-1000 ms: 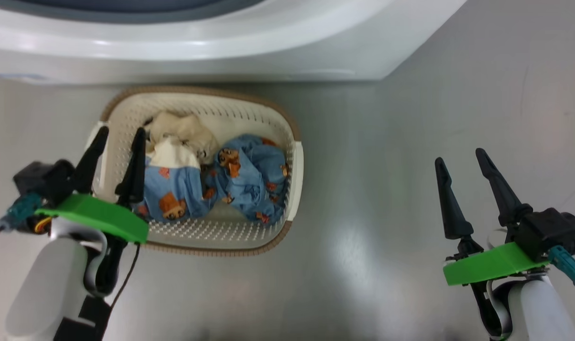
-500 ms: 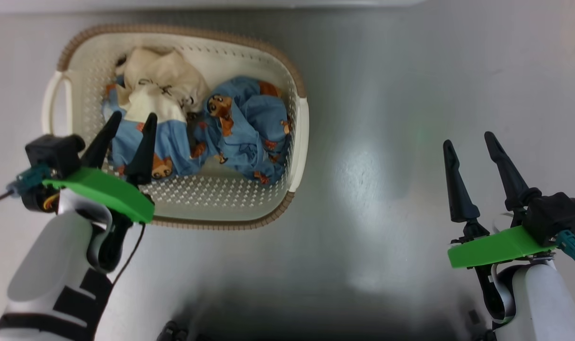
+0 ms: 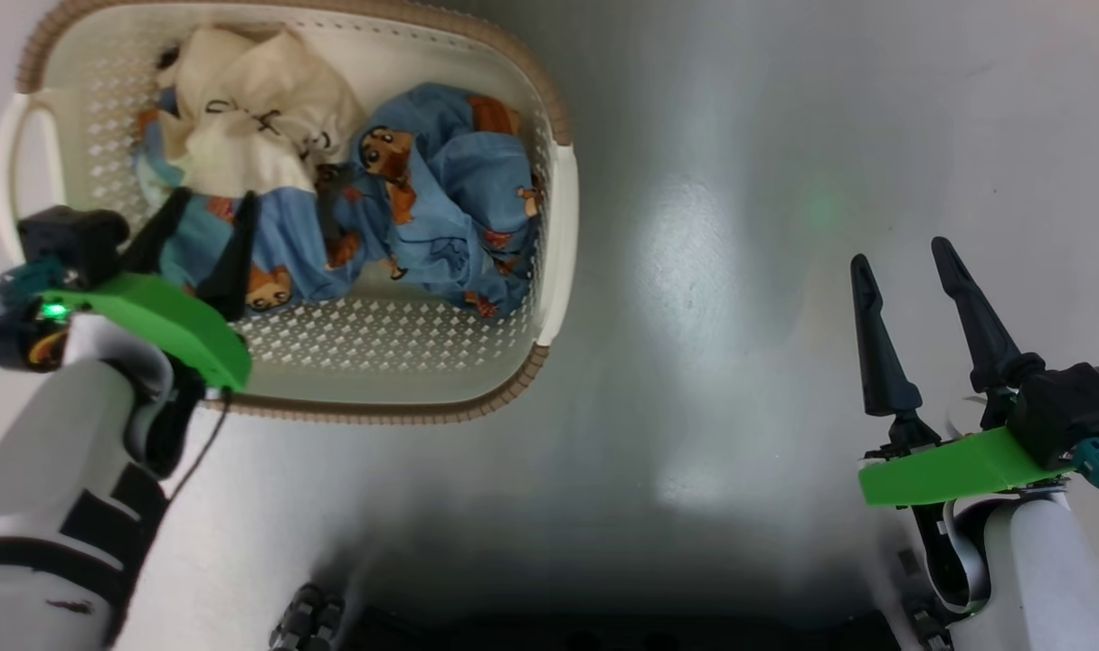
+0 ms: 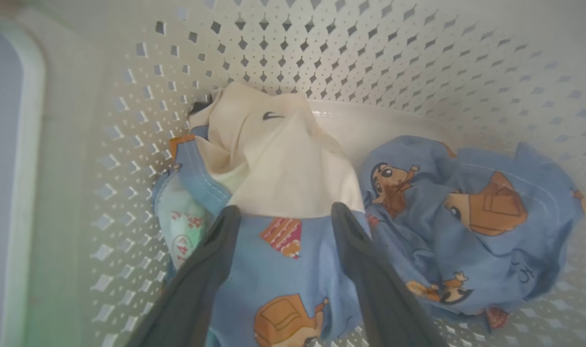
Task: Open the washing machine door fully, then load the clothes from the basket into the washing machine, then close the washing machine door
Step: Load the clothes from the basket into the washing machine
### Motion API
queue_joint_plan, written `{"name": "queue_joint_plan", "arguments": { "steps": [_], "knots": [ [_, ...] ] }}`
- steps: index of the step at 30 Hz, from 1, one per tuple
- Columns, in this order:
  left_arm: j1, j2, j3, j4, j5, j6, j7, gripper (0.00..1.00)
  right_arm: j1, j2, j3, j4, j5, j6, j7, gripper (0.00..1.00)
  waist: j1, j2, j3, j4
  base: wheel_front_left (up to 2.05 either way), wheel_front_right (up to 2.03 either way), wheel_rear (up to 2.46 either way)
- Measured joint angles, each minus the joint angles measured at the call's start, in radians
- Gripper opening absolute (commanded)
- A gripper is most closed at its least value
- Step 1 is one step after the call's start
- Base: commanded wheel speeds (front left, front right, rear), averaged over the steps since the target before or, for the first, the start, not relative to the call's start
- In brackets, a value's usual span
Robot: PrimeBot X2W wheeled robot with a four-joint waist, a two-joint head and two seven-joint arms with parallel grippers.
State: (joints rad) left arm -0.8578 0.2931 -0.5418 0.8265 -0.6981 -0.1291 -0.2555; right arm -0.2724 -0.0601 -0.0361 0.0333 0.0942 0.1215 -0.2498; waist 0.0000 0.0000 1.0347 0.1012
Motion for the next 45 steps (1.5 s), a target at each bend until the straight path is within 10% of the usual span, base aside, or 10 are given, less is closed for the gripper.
{"name": "queue_joint_plan", "arguments": {
  "steps": [15, 16, 17, 18, 19, 35, 45],
  "knots": [
    [-0.135, 0.040, -0.151, 0.174, -0.104, 0.014, 0.028, 1.00, 0.000, -0.001, 0.028, -0.014, 0.014, 0.000, 0.000, 1.00, 0.0000, 0.0000, 0.031, -0.044, 0.00, 0.00, 0.00],
    [-0.136, 0.041, -0.161, 0.171, -0.126, 0.016, 0.028, 0.58, 0.000, -0.001, 0.028, -0.014, 0.014, 0.000, 0.000, 1.00, 0.0000, 0.0000, 0.030, -0.044, 0.00, 0.00, 0.00],
    [-0.138, 0.044, -0.175, 0.169, -0.138, 0.016, 0.032, 0.58, 0.000, -0.001, 0.028, -0.014, 0.014, 0.000, 0.000, 1.00, 0.0000, 0.0000, 0.028, -0.044, 0.00, 0.00, 0.00],
    [-0.139, 0.045, -0.186, 0.165, -0.151, 0.016, 0.032, 0.10, 0.000, -0.001, 0.028, -0.013, 0.014, 0.000, 0.000, 1.00, 0.0000, 0.0000, 0.026, -0.044, 0.00, 0.00, 0.00],
    [-0.139, 0.046, -0.198, 0.160, -0.166, 0.016, 0.033, 0.00, 0.000, -0.001, 0.027, -0.013, 0.014, 0.000, 0.000, 1.00, 0.0000, 0.0000, 0.022, -0.044, 0.00, 0.00, 0.00],
    [-0.098, 0.043, -0.323, 0.070, -0.304, -0.003, 0.007, 0.00, 0.000, -0.001, 0.021, -0.003, 0.011, 0.000, 0.000, 1.00, 0.0000, 0.0000, -0.087, -0.041, 0.00, 0.00, 0.00],
    [0.043, 0.065, -0.138, -0.057, -0.232, -0.003, 0.004, 0.00, 0.000, -0.001, 0.026, 0.035, 0.013, 0.000, 0.000, 1.00, 0.0000, 0.0000, -0.207, -0.039, 0.00, 0.00, 0.00]
  ]
}}
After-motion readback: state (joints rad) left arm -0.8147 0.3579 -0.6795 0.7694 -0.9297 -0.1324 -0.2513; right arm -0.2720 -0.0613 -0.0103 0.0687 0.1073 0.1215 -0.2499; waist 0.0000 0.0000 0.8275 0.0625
